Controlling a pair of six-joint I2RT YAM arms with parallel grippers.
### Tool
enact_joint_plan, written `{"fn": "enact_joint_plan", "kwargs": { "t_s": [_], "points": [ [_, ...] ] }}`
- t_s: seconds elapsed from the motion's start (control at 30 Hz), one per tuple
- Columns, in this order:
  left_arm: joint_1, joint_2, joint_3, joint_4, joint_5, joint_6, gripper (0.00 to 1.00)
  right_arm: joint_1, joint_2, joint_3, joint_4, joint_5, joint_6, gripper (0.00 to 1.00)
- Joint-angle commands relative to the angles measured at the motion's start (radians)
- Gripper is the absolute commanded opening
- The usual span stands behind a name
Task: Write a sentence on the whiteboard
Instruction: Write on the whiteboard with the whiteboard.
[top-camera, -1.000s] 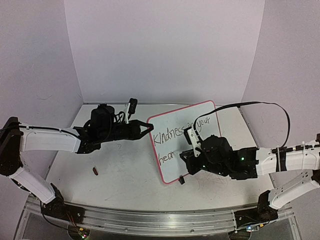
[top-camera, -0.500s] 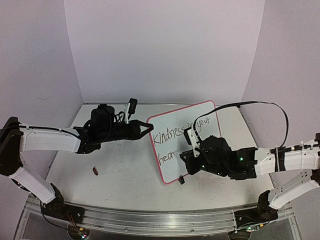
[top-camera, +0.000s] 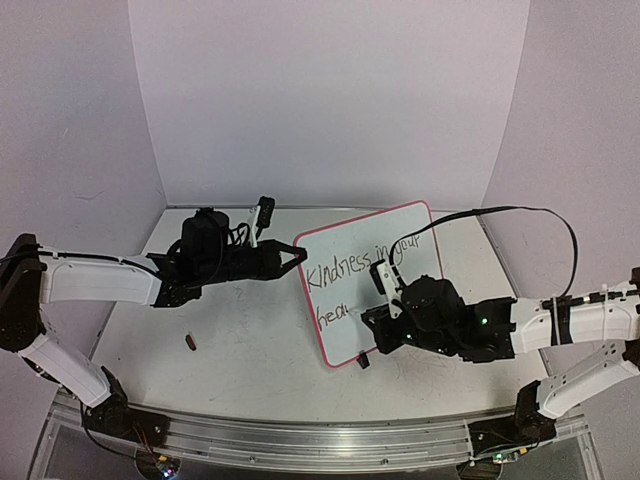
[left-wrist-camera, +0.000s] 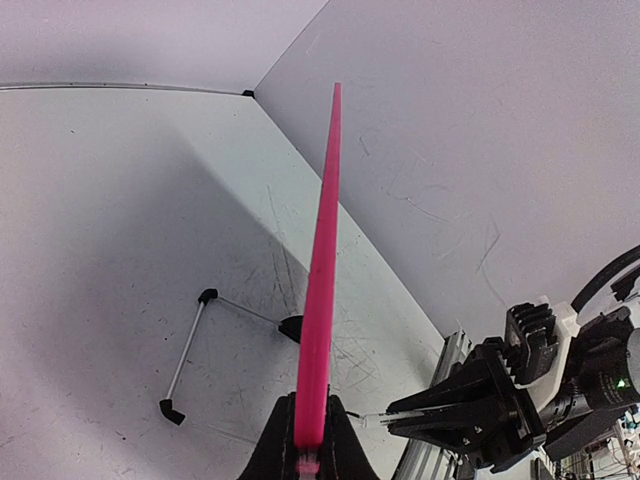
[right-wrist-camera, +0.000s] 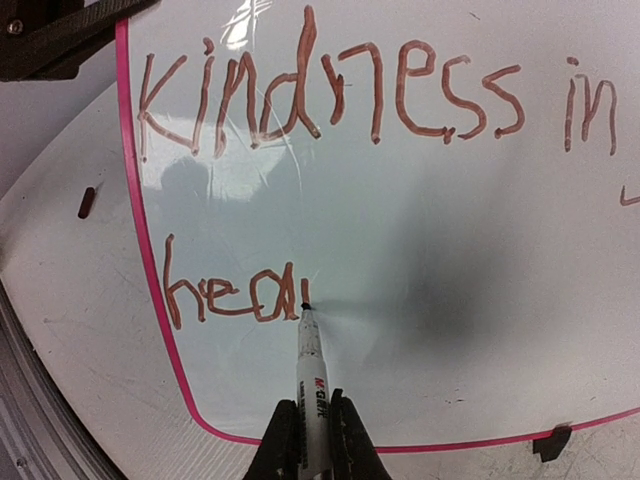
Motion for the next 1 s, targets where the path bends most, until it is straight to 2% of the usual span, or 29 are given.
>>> {"fn": "enact_joint_plan", "kwargs": {
  "t_s": [0.0, 0.27, 0.97],
  "points": [
    [-0.018, 0.039, 0.010, -0.058, 0.008, 0.009, 0.00, 0.005, -0.018, -0.017, -0.020, -0.009, 0.014, 0.00],
    [-0.018, 0.038, 0.009, -0.059, 0.007, 0.008, 0.00, 0.007, -0.029, -0.029, -0.027, -0.013, 0.015, 0.00],
    [-0.018, 0.025, 0.005, -0.061, 0.006, 0.006, 0.00, 0.002, 0.030, 0.059, 0.021, 0.072, 0.011, 0.00]
  ]
}}
